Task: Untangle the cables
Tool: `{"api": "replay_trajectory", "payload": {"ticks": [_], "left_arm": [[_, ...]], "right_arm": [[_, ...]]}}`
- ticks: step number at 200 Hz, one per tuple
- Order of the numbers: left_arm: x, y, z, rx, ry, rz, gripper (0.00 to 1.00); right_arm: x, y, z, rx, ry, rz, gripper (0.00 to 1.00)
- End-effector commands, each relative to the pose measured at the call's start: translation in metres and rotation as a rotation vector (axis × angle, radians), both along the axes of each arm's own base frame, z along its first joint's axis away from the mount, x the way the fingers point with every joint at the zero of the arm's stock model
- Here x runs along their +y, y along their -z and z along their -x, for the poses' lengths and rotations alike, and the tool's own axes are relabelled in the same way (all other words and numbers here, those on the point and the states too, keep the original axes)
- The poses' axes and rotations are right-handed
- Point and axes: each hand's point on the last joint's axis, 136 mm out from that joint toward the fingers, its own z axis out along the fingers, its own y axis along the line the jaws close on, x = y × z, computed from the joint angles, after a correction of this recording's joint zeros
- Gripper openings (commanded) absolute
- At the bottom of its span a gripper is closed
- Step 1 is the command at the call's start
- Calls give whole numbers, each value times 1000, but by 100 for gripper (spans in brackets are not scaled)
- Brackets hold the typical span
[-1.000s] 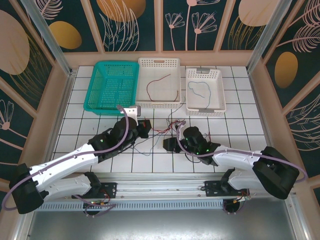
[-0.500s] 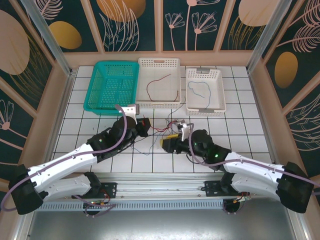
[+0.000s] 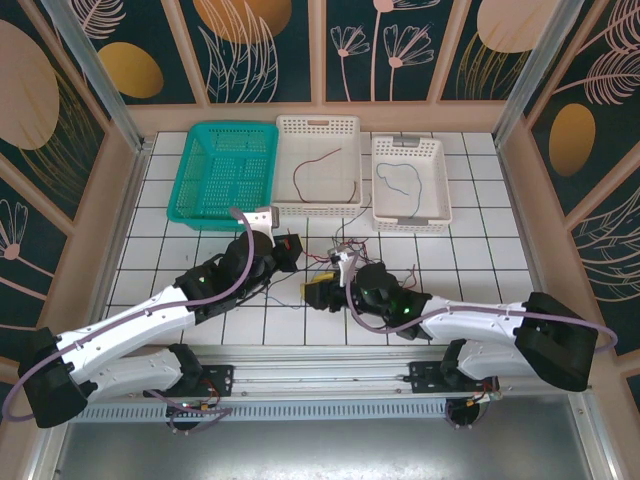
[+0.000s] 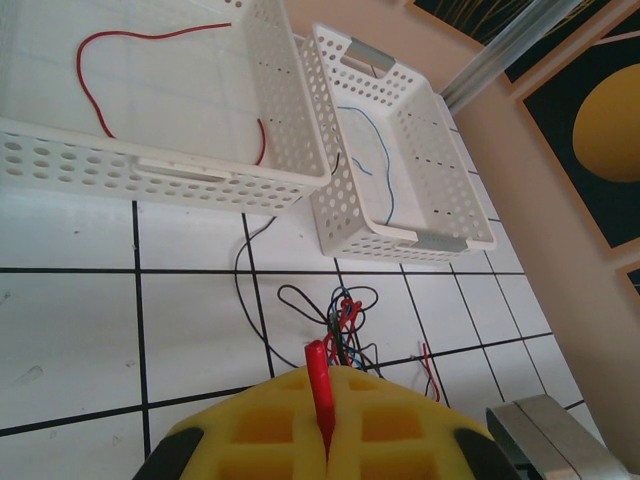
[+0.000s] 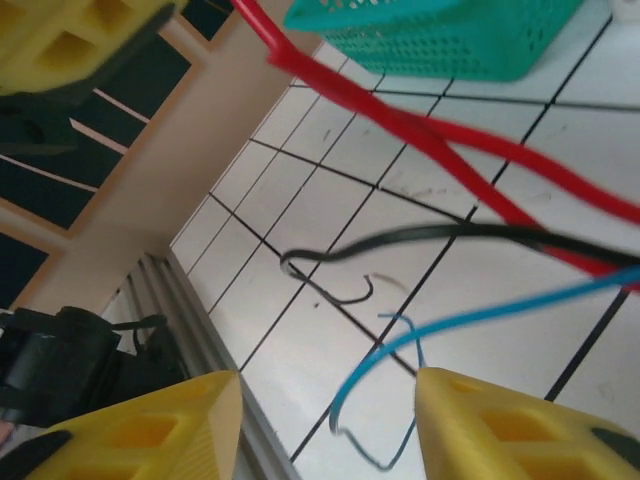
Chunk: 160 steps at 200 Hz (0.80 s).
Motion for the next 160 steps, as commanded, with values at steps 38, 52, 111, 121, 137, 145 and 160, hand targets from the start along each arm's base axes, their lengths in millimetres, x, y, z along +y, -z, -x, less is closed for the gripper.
{"api": "replay_trajectory", "payload": {"ticks": [38, 52, 111, 121, 137, 145, 160], "left_arm": [[20, -28, -3, -60, -75, 21, 0], [32, -29, -2, -68, -100, -18, 0], [88, -45, 10, -108, -189, -161, 0], [95, -48, 12, -115, -200, -182, 0], [106, -53, 14, -125, -219, -216, 0], [111, -54, 16, -126, -228, -232, 0], [118, -57, 18, -133, -242, -253, 0]], "right_arm": [[-9, -20, -13, -41, 108, -62, 0], [-28, -21, -14, -50, 157, -46, 0], [-126, -40, -29, -42, 416, -31, 0], [-143, -46, -33, -37, 463, -37, 0], [-165, -54, -38, -32, 530, -32, 0], [-174, -58, -40, -30, 563, -25, 0], [-188, -67, -43, -31, 617, -17, 0]]}}
